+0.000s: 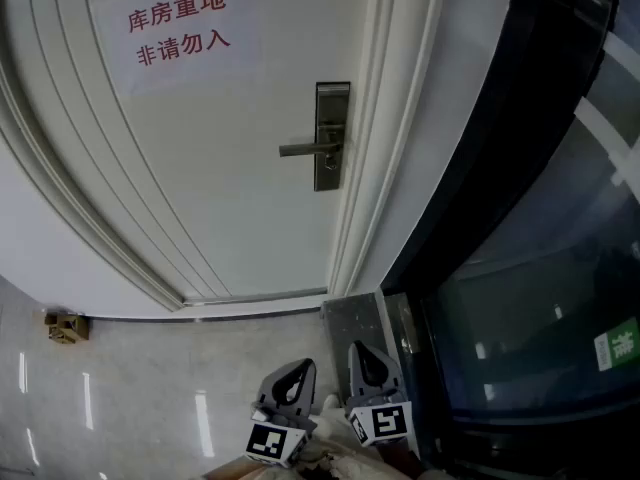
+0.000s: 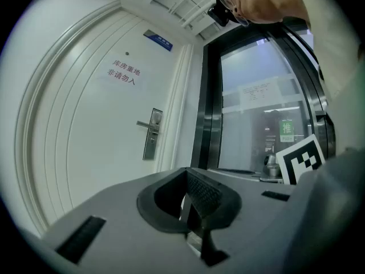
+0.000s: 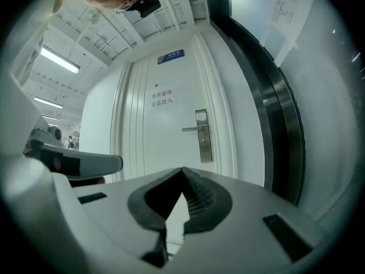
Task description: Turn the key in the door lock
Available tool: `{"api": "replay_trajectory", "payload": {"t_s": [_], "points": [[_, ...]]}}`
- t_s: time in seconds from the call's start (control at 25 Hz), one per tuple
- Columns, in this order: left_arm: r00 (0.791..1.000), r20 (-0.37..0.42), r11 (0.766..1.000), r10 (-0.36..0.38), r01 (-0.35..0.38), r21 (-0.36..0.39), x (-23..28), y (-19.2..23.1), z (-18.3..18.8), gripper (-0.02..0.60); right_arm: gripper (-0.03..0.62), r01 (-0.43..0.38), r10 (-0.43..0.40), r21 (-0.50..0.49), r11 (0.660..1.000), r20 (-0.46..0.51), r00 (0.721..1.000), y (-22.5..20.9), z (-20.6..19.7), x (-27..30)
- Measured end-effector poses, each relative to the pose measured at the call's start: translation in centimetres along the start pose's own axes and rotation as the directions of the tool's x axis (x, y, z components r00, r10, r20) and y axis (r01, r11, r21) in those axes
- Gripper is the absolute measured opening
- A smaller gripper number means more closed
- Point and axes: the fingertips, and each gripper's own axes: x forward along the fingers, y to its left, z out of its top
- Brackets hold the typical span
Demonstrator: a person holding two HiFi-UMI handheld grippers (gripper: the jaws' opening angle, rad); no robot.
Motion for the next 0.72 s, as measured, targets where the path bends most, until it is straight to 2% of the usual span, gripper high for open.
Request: {"api": "replay_trajectory", "payload": {"t_s": [0.28,0.48,0.64,0.72], "points": [[1.0,-0.002,1.0,0.002,-0.002,-0.004,2.2,-0.9,0.3,0.005,0.006,-0.03,0.03,0.002,1.0,-0.011,0.999,-1.4,-0.1,0.5],[1.0,-0.01,1.0,0.016,-0.016,0.0,3.9,-1.5,-0.2,0.005,0.006,-0.099,0.099,0.022,0.995,0.008,0.995,-2.7,0.2,1.2],[0.998,-0.021,0.998,0.057,-0.057,-0.02,5.1,-0.3,-0.9,0.005,0.014,-0.136,0.137,-0.05,0.989,0.01,0.991,-2.7,0.0,2.9],[0.997,-0.024,0.997,0.072,-0.073,-0.03,5.8,1.0,-0.8,0.005,0.016,-0.15,0.151,-0.053,0.987,0.012,0.988,-2.5,0.4,4.6]]}}
